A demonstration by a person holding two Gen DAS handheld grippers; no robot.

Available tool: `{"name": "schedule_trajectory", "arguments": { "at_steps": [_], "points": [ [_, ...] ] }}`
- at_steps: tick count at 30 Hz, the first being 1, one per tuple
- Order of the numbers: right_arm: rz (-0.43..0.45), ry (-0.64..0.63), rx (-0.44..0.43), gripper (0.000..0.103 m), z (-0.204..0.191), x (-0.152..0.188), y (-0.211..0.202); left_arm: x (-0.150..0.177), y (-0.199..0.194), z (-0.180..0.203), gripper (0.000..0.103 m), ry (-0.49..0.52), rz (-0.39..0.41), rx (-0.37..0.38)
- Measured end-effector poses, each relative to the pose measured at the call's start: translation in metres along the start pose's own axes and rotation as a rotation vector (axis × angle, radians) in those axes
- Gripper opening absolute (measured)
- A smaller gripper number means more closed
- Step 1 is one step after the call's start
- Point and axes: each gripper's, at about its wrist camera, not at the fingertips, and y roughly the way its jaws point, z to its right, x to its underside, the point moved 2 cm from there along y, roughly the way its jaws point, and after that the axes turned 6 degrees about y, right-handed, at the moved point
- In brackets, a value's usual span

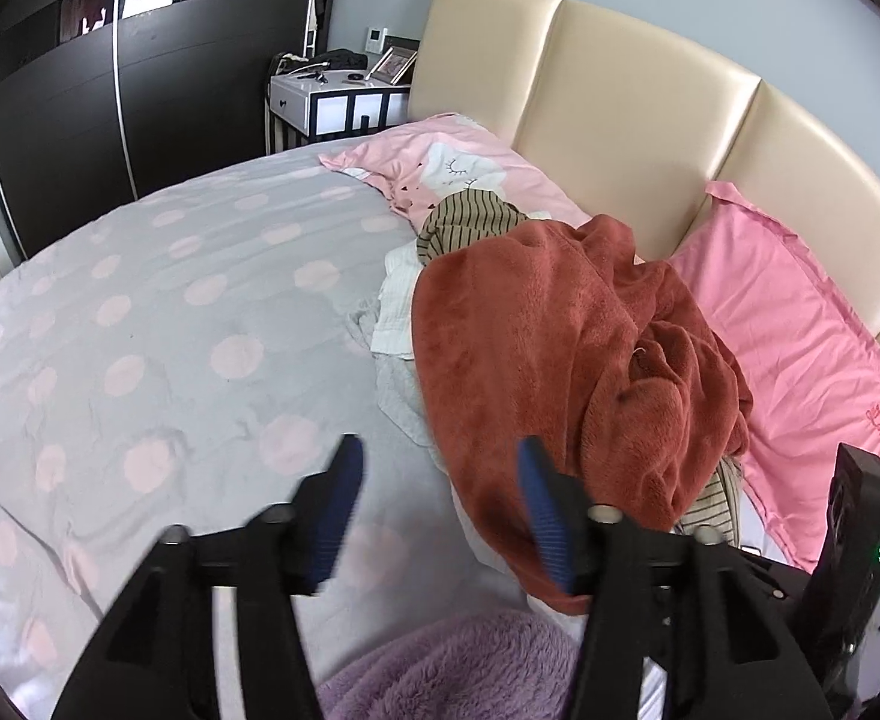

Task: Fold clothes
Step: 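Lift the rust-red fleece off the pile with both grippers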

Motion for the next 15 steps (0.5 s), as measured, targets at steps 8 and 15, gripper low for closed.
{"name": "schedule_trajectory", "arguments": {
  "at_steps": [8,15],
  "points": [
    [-0.029,0.117,-0.004,0.023,0.064,-0.009,-0.001,-0.008,0.045,0.025,0.074,0.054,-0.080,0.042],
    [-0.028,0.135,-0.014,0.046,0.098,-0.022,0.000,-0.010,0.107,0.020,0.074,0.017,-0.190,0.065]
  ]
}}
